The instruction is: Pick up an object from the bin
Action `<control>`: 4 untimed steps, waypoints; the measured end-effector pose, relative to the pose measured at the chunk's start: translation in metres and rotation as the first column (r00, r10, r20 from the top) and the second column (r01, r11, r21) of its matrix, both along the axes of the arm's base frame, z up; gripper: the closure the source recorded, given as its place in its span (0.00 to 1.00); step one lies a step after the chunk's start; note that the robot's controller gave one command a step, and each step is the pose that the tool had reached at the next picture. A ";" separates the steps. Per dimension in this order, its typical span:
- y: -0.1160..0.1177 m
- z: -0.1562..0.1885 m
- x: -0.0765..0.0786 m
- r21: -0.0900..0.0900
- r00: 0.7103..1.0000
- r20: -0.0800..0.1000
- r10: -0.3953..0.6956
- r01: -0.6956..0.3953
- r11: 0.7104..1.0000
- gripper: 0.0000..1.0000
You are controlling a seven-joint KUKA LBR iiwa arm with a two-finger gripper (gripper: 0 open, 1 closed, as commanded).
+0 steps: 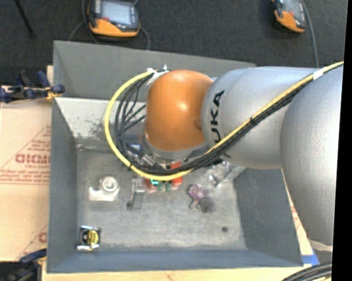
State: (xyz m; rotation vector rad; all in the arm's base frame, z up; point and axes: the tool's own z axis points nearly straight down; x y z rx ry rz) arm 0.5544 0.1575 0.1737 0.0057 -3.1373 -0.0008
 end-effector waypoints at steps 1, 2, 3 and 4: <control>0.022 -0.106 0.042 -0.001 0.977 0.006 0.212 -0.212 0.977 0.00; 0.023 -0.102 0.043 0.001 0.978 0.010 0.207 -0.207 0.978 1.00; 0.020 0.025 0.047 -0.002 0.968 0.017 0.251 -0.251 0.968 1.00; 0.060 0.159 0.051 0.005 0.981 0.013 -0.191 0.191 0.982 1.00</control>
Offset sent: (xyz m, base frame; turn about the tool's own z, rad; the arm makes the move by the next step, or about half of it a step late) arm 0.0410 0.0235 -0.1037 -0.2138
